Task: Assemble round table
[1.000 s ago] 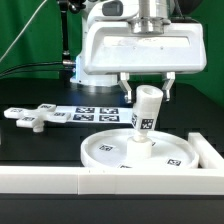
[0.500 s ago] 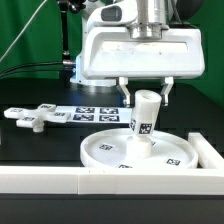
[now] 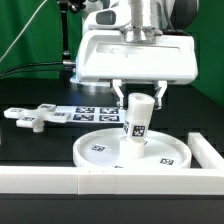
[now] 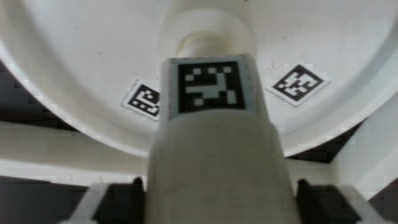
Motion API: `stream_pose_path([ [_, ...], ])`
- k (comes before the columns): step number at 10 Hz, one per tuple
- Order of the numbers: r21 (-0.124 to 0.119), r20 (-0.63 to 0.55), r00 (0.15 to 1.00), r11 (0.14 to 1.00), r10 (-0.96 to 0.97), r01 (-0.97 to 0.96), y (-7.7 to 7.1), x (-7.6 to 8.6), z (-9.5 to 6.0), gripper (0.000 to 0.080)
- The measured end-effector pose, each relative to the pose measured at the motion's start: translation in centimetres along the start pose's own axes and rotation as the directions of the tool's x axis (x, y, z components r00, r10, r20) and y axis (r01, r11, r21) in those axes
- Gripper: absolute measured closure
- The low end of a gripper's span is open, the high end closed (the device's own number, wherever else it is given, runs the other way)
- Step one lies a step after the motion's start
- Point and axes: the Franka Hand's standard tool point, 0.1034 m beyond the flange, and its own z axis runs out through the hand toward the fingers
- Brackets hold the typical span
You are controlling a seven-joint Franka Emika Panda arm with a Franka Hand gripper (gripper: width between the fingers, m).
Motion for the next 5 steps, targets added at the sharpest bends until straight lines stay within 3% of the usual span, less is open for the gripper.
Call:
stream_pose_path([
  [2, 0.0, 0.001, 1.0, 1.0, 0.0, 0.0, 0.0, 0.0, 0.0, 0.039],
  [3, 0.002, 0.006, 1.0, 1.0, -0.001, 0.001, -0.1, 0.0, 0.0, 0.0169],
  [5, 0.023, 0.041, 0.999, 1.0, -0.007, 0.006, -0.5, 1.0, -1.5, 0.0152],
])
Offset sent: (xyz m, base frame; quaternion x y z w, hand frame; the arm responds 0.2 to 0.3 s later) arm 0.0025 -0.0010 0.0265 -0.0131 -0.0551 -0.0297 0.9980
